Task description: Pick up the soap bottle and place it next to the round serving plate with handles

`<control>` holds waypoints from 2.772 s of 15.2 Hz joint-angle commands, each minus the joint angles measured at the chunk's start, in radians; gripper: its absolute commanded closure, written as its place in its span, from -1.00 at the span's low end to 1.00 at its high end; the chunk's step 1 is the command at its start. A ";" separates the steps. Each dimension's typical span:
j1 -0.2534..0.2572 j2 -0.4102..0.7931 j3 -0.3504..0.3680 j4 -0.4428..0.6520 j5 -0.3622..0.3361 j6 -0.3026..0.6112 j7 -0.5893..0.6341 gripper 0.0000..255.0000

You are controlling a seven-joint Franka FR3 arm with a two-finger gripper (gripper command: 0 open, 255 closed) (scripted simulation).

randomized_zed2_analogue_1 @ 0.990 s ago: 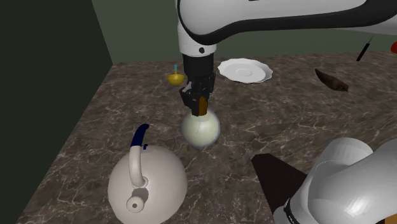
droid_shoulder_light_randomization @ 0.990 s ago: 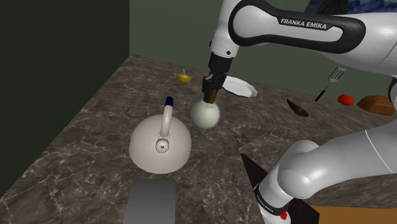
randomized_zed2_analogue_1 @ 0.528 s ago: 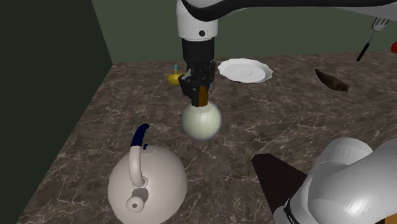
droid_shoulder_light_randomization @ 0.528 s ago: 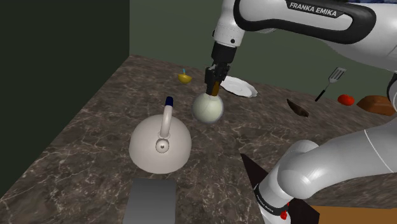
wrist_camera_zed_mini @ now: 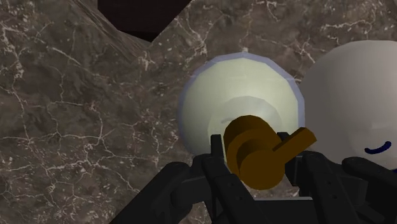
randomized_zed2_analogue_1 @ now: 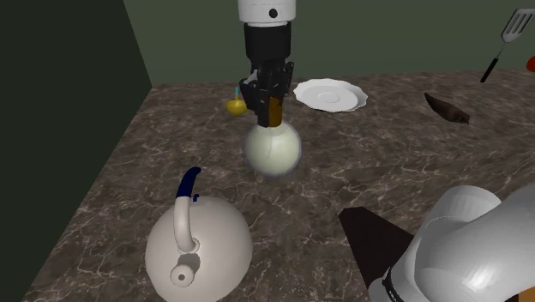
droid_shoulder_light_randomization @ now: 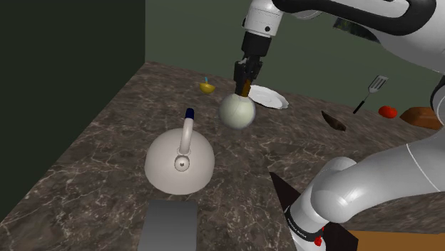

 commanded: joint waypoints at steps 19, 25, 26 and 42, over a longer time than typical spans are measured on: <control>-0.004 0.126 0.000 0.403 -0.010 -0.276 0.024 1.00; -0.005 0.186 0.003 0.555 -0.014 -0.368 0.035 1.00; -0.005 0.198 0.003 0.583 -0.014 -0.384 0.037 1.00; -0.100 0.148 -0.216 0.594 -0.107 -0.456 -0.307 1.00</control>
